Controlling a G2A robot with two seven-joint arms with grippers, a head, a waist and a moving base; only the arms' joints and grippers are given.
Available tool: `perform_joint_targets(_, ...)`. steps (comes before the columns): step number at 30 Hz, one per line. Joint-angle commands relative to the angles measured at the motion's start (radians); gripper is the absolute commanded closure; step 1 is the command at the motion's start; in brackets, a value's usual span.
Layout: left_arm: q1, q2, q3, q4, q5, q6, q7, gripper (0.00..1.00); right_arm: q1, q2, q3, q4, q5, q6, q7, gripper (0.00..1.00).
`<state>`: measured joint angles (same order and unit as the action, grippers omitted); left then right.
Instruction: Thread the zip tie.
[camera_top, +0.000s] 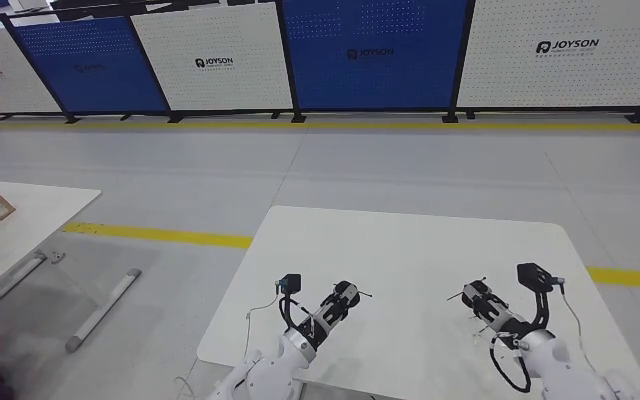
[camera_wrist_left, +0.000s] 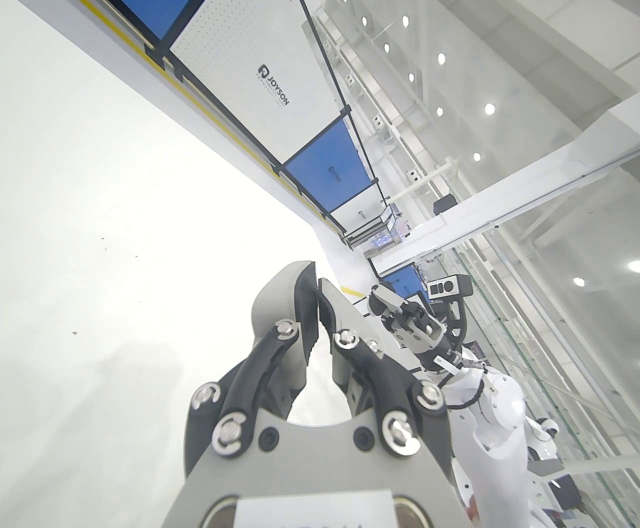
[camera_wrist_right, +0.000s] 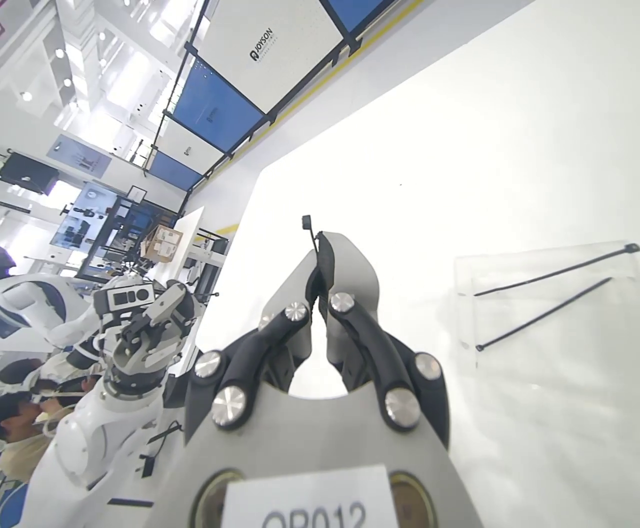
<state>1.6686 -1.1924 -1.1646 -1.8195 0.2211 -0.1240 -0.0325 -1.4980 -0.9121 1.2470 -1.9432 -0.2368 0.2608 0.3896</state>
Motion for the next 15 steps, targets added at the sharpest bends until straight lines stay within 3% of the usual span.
perform_joint_targets(1, 0.0, 0.0, 0.0, 0.0, 0.0, 0.0, 0.0, 1.0, 0.0, 0.0, 0.0, 0.0, 0.0, 0.0, 0.0, 1.0)
perform_joint_targets(7, 0.0, 0.0, 0.0, 0.0, 0.0, 0.0, 0.0, 1.0, -0.036, -0.017, -0.039, -0.026, 0.007, -0.026, -0.119, 1.0)
perform_joint_targets(15, 0.0, 0.0, 0.0, 0.0, 0.0, 0.0, 0.0, 1.0, -0.097, -0.057, -0.111, -0.068, 0.028, 0.0, -0.443, 1.0)
